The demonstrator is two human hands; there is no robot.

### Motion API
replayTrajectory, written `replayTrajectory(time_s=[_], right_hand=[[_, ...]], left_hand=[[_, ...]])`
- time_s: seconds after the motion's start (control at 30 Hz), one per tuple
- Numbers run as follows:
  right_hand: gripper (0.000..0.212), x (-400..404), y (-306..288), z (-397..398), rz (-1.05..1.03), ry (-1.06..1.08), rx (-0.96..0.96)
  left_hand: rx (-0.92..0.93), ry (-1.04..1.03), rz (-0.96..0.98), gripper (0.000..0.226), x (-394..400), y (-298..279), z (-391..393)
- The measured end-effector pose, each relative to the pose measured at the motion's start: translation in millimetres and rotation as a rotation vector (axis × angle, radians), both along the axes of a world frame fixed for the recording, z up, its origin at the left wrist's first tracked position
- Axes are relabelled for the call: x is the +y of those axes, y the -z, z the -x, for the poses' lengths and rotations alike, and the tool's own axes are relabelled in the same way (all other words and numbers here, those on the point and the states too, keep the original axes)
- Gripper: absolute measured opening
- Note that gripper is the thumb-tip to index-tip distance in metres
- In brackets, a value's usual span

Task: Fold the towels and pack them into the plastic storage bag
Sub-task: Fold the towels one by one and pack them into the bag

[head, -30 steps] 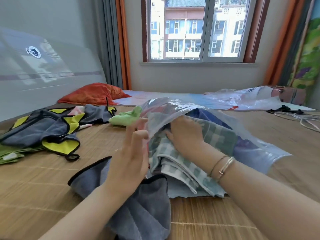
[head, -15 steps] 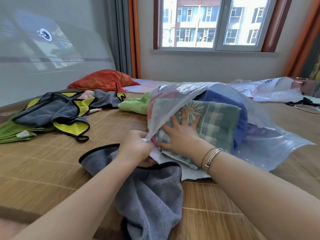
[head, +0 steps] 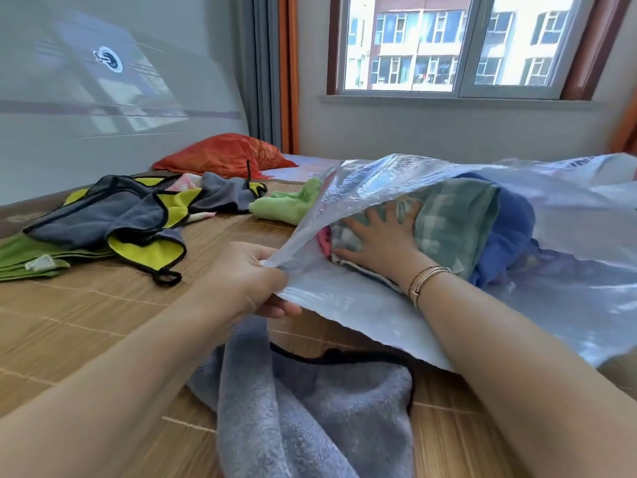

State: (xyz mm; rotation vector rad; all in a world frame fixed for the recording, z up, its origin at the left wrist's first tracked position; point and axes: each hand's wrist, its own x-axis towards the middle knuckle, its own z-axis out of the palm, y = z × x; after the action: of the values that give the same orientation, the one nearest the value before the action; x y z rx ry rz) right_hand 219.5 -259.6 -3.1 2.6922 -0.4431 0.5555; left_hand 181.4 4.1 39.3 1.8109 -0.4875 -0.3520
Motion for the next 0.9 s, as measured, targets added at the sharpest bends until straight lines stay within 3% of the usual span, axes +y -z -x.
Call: replayTrajectory(time_s=[0.2, 0.33, 0.43, 0.57, 0.67, 0.73, 0.83, 0.9], right_hand=[[0.084, 5.7, 4.0, 43.7, 0.027, -0.121, 0.058], [0.066, 54.0, -4.1, 99.0, -0.197, -0.103, 0.126], [0.036, 100.7, -14.7, 147.4, -0.398, -0.202, -0.092], [0.009, 151.5, -24.1, 197.9, -0.508, -0.3, -0.288], [0.012, 176.8, -23.2, 214.8, -0.576, -0.28, -0.272], [0.018, 186.8, -18.1, 219.4, -0.662, -0.285, -0.261], [0.034, 201.7, -13.5, 224.6, -0.826, -0.284, -0.272], [0.046, 215.2, -12.7, 227.0, -0.88, -0.237, -0.234]], left_hand=[[0.035, -0.134, 0.043, 0.026, -7.7, 2.1, 8.3], [0.007, -0.129, 0.018, 0.065, 4.6, 5.3, 27.1], [-0.065, -0.184, -0.059, 0.072, 22.9, 11.7, 42.6], [-0.157, -0.306, -0.086, 0.044, 55.7, 27.0, 65.0], [-0.257, -0.384, -0.129, 0.031, 78.6, 38.1, 90.0], [-0.261, -0.358, -0.18, 0.035, 88.8, 41.2, 111.4], [-0.164, -0.223, -0.295, 0.041, 91.6, 42.6, 129.2], [-0.012, -0.164, -0.196, 0.036, 91.6, 41.8, 125.8]])
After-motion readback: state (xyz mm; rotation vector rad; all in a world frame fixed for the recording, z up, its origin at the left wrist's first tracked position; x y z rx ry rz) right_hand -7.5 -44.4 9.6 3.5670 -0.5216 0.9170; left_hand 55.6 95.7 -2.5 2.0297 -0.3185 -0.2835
